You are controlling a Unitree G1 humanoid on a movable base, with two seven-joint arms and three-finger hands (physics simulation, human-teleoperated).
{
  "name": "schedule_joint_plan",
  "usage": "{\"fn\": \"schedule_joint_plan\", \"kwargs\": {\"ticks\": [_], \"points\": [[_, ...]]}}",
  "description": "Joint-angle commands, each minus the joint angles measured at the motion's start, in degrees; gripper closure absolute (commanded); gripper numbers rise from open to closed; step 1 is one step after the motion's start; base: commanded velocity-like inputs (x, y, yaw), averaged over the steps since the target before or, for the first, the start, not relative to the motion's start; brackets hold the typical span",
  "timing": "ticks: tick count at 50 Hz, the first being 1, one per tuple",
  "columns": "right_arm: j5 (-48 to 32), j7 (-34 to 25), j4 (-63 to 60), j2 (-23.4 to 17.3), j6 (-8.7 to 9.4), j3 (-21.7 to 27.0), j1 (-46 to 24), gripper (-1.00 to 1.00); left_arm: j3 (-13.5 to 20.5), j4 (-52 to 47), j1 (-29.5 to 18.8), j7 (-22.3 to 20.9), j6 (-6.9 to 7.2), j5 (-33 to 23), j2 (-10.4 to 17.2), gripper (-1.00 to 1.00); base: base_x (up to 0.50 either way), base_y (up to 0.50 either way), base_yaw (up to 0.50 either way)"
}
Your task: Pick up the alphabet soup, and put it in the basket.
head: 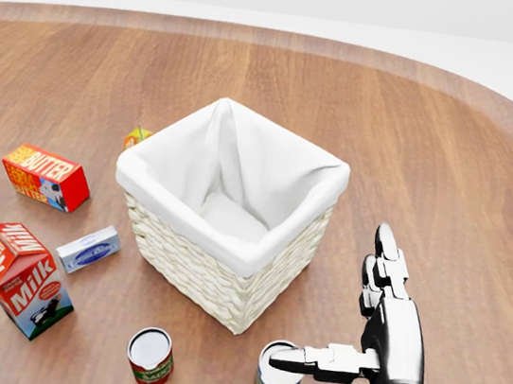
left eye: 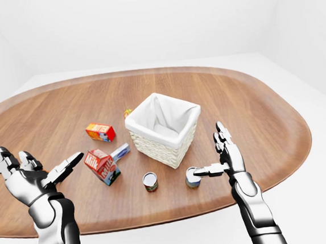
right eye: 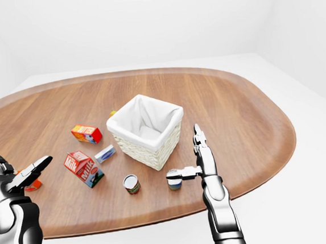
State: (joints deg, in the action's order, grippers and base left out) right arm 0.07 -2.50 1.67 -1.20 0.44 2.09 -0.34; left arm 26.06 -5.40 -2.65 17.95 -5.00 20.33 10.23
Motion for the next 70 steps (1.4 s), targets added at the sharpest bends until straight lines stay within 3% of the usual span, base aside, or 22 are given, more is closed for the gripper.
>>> {"fn": "schedule_joint_plan", "kwargs": {"ticks": [1,11,14,18,21,22,27,29,30,34,36,40,46,48,52,56,64,66,68,70], "points": [[0.11,-0.08,-0.51,0.01,0.37,-0.06,0.07,-1.0,-0.01,0.23,-0.06,-0.03,0.0,0.12,0.09,-1.0,0.28,0.0,0.0],[0.27,-0.3,0.52,-0.06,-0.5,0.06,-0.17,-1.0,0.16,-1.78,0.45,0.08,0.0,0.52,-0.1,-1.0,0.28,0.0,0.0],[0.16,-0.15,-0.87,0.09,0.54,-0.19,0.22,-1.0,0.27,-2.41,0.59,0.18,0.0,0.47,-0.18,-1.0,0.28,0.0,0.0],[0.17,-0.16,-0.97,0.07,0.62,-0.17,0.24,-1.0,0.33,-1.96,0.38,0.05,0.0,0.29,-0.23,-1.0,0.27,0.0,0.0],[0.3,-0.32,1.01,-0.07,-0.77,0.13,-0.31,-1.0,0.3,-1.48,0.15,0.02,0.0,0.25,-0.17,-1.0,0.27,0.0,0.0],[0.17,-0.17,-0.47,0.05,0.45,-0.14,-0.02,-1.0,0.28,-1.08,0.03,-0.06,0.0,0.26,-0.15,-1.0,0.26,0.0,0.0],[0.27,-0.18,0.02,0.02,0.12,-0.03,-0.12,-1.0,0.08,0.03,-0.19,-0.17,0.0,0.15,-0.04,-1.0,0.23,0.0,0.0],[0.15,0.0,-1.56,0.13,1.45,-0.25,0.18,-1.0,-0.01,0.68,-0.39,-0.22,0.0,0.09,0.04,-1.0,0.21,0.0,0.0],[0.26,-0.1,-0.53,0.05,0.61,-0.06,-0.04,-1.0,-0.07,1.23,-0.55,-0.3,0.0,0.08,0.09,-1.0,0.2,0.0,0.0],[0.24,0.02,-0.53,0.09,0.82,-0.1,-0.11,-1.0,-0.32,2.14,-0.67,-0.29,0.0,0.09,0.28,-1.0,0.17,0.0,0.0],[0.42,-0.14,0.81,-0.01,-0.23,0.12,-0.38,-1.0,-0.36,1.43,-0.39,-0.11,0.0,0.19,0.29,-1.0,0.14,0.0,0.0],[0.26,0.11,-0.28,0.09,0.97,-0.13,-0.17,-1.0,-0.33,0.86,-0.14,-0.07,0.0,0.15,0.2,-1.0,0.09,0.0,0.0],[0.52,-0.2,1.51,-0.07,-0.57,0.15,-0.51,-1.0,-0.14,-0.36,0.26,0.08,0.0,0.21,0.04,-1.0,0.0,0.0,0.0],[0.26,-0.03,-0.45,0.06,0.9,-0.23,-0.05,-1.0,-0.06,-0.83,0.41,0.08,0.0,0.14,-0.05,-1.0,0.0,0.0,0.0],[0.61,-0.18,0.76,-0.01,0.0,0.11,-0.29,-1.0,0.2,-1.57,0.51,0.06,0.0,0.19,-0.17,-1.0,0.0,0.0,0.0],[0.24,0.3,-1.5,0.15,1.77,-0.22,0.2,-1.0,0.26,-1.18,0.28,-0.04,0.0,0.2,-0.17,-1.0,0.0,0.0,0.0],[1.52,0.94,-3.77,0.07,2.0,1.14,2.2,-1.0,0.34,-1.22,0.25,0.01,0.0,0.28,-0.13,-1.0,0.0,0.0,0.0],[0.72,1.37,-6.3,-0.18,3.57,1.24,3.42,-1.0,0.28,-1.08,0.17,0.05,0.0,0.2,-0.08,-1.0,0.0,0.0,0.0],[-0.94,1.49,-6.78,-0.52,3.51,1.16,3.94,-1.0,0.31,-1.14,0.13,0.15,0.0,0.28,-0.04,-1.0,0.0,0.0,0.0],[-1.41,0.98,-10.43,-0.54,4.56,1.38,5.22,-1.0,0.26,-0.54,-0.06,0.09,0.0,0.27,0.04,-1.0,0.0,0.0,0.0]]}}
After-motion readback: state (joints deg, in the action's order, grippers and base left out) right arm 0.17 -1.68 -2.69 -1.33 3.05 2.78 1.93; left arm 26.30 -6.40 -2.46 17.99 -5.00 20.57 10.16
